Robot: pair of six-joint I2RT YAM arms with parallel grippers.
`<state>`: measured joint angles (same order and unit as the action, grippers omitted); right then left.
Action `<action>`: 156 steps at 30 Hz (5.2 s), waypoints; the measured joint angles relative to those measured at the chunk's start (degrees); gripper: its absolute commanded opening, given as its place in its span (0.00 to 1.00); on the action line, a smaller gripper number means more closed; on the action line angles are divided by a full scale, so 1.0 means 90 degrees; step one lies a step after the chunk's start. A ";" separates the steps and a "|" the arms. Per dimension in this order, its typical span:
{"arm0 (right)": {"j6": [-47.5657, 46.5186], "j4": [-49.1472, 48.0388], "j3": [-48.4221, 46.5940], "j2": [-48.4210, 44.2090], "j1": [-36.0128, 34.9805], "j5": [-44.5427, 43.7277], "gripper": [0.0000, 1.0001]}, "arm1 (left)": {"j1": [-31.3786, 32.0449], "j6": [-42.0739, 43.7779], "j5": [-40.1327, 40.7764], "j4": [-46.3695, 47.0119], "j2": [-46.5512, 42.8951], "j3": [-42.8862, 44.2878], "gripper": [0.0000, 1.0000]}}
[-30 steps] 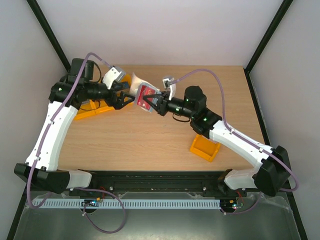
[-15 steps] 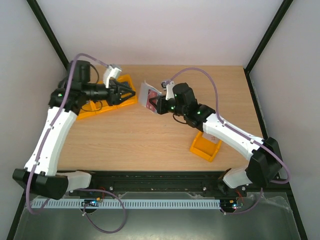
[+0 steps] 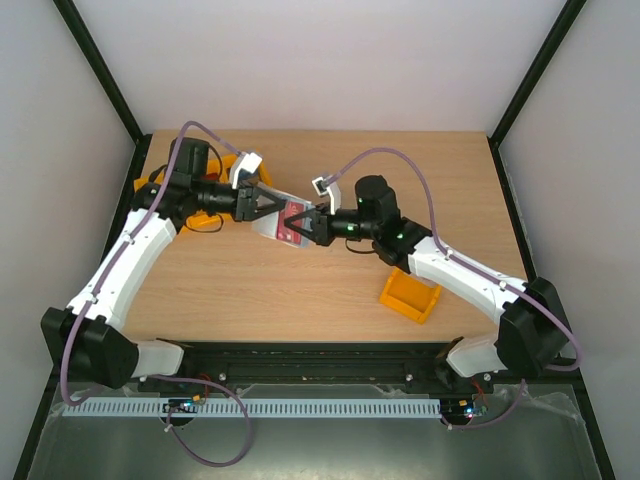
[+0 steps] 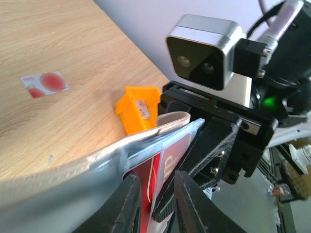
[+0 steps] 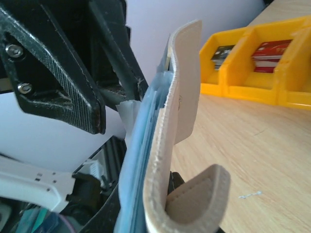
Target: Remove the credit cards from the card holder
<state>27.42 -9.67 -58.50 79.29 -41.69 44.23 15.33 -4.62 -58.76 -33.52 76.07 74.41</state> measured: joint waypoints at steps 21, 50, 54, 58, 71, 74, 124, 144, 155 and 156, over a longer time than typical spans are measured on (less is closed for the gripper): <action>0.0044 -0.0500 0.0277 -0.0189 0.0044 0.1095 0.02 | -0.0168 0.0719 -0.0461 -0.0277 -0.0146 -0.0058 0.15; 0.0058 -0.0867 0.0639 -0.0282 0.0311 0.1093 0.18 | -0.0255 0.1251 -0.0493 -0.0663 -0.0155 -0.0012 0.02; -0.0010 -0.0959 0.0733 -0.0287 0.0340 0.1180 0.12 | -0.0250 0.1399 -0.0486 -0.0848 -0.0151 -0.0027 0.02; -0.0051 -0.0906 0.0882 -0.0316 0.0573 0.1229 0.13 | -0.0325 0.1642 -0.0364 -0.1025 -0.0153 -0.0027 0.02; -0.0296 -0.0100 0.0894 0.0036 0.0882 0.0753 0.02 | -0.0736 0.2193 0.0546 -0.1392 -0.0155 -0.0095 0.02; -0.0270 0.0240 0.0755 0.0784 0.0867 0.0474 0.02 | -0.0954 0.2339 0.1083 -0.1413 -0.0158 -0.0034 0.02; -0.1700 0.1603 -0.0940 0.0537 0.0095 0.1430 0.02 | 0.0170 0.3718 0.1214 -0.2851 -0.0073 0.0678 0.77; 0.5178 -0.1275 -0.0384 0.0991 0.0962 -0.1751 0.02 | 0.3245 0.4109 0.7514 -0.0736 0.0493 0.1326 0.74; 0.6040 -0.1802 -0.0010 0.0976 0.0923 -0.2004 0.02 | 0.3650 0.5812 0.9913 0.0333 0.1088 0.0367 0.73; 0.6096 -0.1899 -0.0010 0.0976 0.0923 -0.2006 0.02 | 0.3650 0.5897 0.9969 0.0406 0.1093 0.0362 0.72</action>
<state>82.28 -26.76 -58.59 88.07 -33.39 26.17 48.18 48.45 30.96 -29.87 85.91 77.67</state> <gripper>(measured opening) 0.018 0.736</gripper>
